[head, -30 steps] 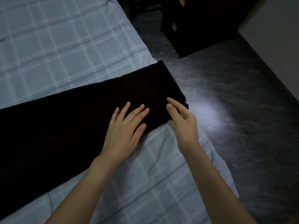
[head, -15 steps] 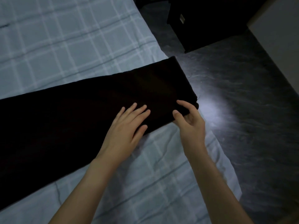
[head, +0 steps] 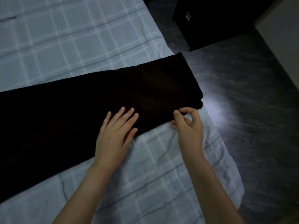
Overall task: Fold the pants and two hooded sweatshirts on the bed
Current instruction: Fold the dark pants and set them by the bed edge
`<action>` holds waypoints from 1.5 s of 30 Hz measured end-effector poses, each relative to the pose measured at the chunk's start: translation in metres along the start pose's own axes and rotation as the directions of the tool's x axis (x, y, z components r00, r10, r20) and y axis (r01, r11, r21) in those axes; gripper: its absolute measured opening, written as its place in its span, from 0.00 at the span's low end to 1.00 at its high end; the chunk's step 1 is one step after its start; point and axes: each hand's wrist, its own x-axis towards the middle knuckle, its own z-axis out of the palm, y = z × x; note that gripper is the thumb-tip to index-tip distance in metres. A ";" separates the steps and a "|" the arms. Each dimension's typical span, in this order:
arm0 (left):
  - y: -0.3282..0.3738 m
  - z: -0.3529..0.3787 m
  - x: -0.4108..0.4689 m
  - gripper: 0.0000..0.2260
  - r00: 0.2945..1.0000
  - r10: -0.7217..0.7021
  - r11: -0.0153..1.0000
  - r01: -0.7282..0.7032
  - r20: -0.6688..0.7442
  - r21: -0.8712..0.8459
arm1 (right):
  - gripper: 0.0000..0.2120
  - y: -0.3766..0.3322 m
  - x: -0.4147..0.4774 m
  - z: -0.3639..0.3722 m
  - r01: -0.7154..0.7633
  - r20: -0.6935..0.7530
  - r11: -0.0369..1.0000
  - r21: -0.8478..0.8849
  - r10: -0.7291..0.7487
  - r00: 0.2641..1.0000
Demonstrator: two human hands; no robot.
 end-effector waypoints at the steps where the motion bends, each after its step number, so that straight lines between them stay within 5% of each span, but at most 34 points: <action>1: -0.001 0.000 0.000 0.20 1.000 -0.005 1.000 0.005 0.002 -0.024 | 0.03 0.000 0.001 0.001 -0.011 -0.003 1.000 -0.002 0.011 1.000; 12: 0.010 -0.006 -0.002 0.15 0.993 -0.017 0.986 -0.004 -0.120 -0.167 | 0.10 -0.011 0.009 0.008 0.021 -0.111 0.998 0.054 -0.014 0.994; 20: 0.004 -0.015 -0.002 0.20 0.999 0.002 0.993 0.004 0.054 -0.117 | 0.09 -0.003 -0.006 -0.009 0.127 0.072 0.992 0.008 -0.127 0.989; 24: -0.010 -0.028 0.007 0.22 0.996 -0.003 0.996 0.011 -0.086 0.088 | 0.25 0.001 0.000 -0.010 0.234 0.250 0.966 -0.112 -0.200 0.947; 30: -0.019 -0.011 0.029 0.26 0.983 -0.183 0.933 0.166 0.022 0.320 | 0.20 0.007 0.021 -0.011 0.026 0.127 0.999 0.032 -0.030 0.991; 36: -0.034 -0.023 0.027 0.26 0.992 -0.126 0.945 0.127 -0.024 0.301 | 0.13 0.004 0.007 -0.010 0.029 0.056 0.983 0.179 -0.039 0.998; 41: -0.038 -0.005 0.029 0.26 0.989 -0.149 0.933 0.149 -0.027 0.327 | 0.26 0.008 -0.006 0.008 0.011 -0.025 0.921 0.390 -0.001 1.000; 45: -0.045 -0.002 0.029 0.26 0.991 -0.119 0.930 0.132 -0.057 0.343 | 0.30 0.004 -0.001 0.011 0.148 0.134 0.973 0.175 -0.172 0.976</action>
